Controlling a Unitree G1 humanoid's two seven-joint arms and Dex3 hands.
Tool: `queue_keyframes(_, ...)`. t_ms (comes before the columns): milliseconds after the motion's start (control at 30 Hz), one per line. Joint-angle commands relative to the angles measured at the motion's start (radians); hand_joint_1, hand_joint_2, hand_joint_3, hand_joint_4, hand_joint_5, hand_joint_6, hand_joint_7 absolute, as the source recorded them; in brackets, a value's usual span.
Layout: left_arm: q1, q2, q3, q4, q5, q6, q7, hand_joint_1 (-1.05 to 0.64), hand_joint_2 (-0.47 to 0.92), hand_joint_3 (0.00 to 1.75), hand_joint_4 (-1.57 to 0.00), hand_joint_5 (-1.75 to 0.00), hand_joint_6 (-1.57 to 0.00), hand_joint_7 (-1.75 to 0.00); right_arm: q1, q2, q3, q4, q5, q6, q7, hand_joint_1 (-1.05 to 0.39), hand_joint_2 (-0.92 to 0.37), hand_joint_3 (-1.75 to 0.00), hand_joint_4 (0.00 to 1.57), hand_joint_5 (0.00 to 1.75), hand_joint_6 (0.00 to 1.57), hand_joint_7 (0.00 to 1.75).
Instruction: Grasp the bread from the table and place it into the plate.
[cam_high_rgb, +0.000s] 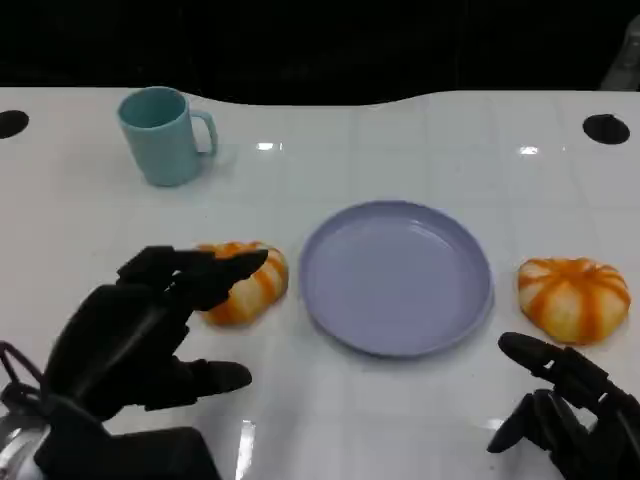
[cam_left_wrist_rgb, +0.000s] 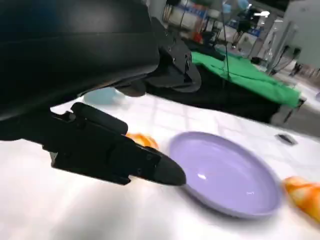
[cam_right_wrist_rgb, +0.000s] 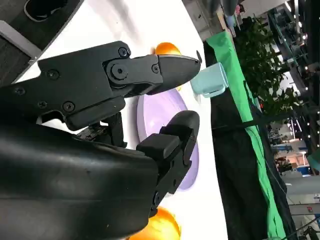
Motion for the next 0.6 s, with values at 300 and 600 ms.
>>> queue_keyframes(300, -0.158, 0.035, -0.156, 0.073, 0.316, 0.195, -0.021, -0.55, 0.85, 0.0, 0.0, -0.23, -0.2, -0.01, -0.004, -0.014, -0.004, 0.015, -0.006, -0.011, -0.001, -0.76, -0.92, -0.29, 0.62, 1.49, 0.9, 0.49)
queue_keyframes(600, -0.381, -0.014, -0.263, 0.408, 0.321, 0.313, -0.027, -0.46, 0.81, 0.0, -0.04, -0.19, -0.22, -0.01, -0.005, -0.017, -0.007, 0.015, 0.008, -0.004, 0.011, -0.75, -0.92, -0.29, 0.62, 1.5, 0.9, 0.49)
